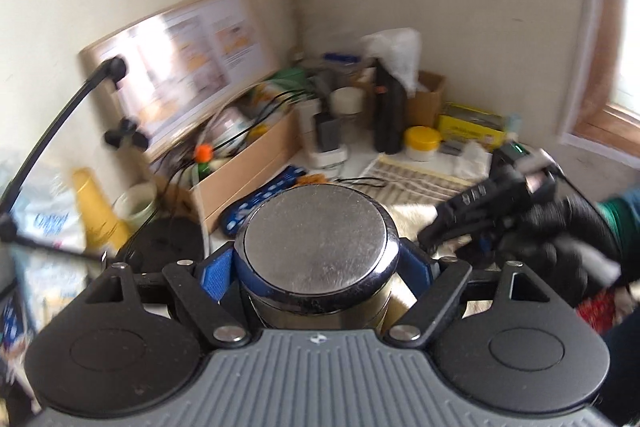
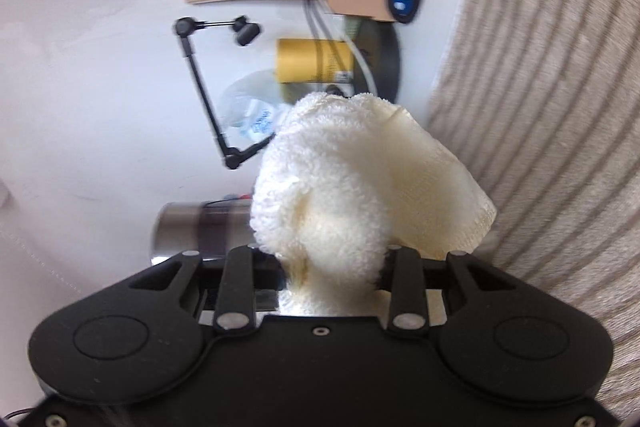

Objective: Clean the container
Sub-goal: 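Rub the towel around the thermos body with the right gripper, then wipe the towel across the thermos lid with the right gripper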

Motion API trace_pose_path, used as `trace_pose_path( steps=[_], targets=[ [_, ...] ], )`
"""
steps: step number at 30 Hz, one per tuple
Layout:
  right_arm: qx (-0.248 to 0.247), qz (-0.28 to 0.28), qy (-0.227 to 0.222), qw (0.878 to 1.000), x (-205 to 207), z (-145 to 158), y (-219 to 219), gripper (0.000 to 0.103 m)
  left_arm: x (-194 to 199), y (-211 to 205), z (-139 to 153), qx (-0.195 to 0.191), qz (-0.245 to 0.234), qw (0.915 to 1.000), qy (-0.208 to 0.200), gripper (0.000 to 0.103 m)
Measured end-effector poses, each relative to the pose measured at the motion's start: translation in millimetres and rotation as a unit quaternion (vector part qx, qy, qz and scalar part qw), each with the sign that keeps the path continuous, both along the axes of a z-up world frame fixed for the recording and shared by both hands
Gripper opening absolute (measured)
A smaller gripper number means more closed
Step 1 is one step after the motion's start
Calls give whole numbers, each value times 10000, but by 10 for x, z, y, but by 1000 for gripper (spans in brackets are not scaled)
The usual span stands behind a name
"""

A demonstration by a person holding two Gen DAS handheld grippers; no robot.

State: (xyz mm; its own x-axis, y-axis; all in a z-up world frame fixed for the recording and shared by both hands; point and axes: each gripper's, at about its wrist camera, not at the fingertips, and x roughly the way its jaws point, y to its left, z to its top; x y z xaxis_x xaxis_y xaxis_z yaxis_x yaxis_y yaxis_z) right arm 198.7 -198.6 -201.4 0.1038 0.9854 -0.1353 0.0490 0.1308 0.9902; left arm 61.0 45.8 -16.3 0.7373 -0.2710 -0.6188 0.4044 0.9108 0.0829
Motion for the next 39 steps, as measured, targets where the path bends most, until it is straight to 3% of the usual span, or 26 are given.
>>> trace_pose_path(
  steps=[4,21,23,32,39],
  targets=[
    [165,74,-99,9998,-5,112,12,32,-6,60,-16,-56,-367,9993,-56,83],
    [929,13,-711,9931,-149,756,-31,33,-62,10,-21,-77,-233,9997,-84,83],
    [903,35,-756,9930,-150,725,-44,33,-60,17,-23,-85,-225,9997,-88,83],
    [317,93,14,9995,-261,67,-10,33,-40,37,-30,-90,-154,9998,-85,83],
    [188,53,400,9990,-274,-232,-48,33,-37,13,-29,-79,-135,9998,-82,83]
  ],
)
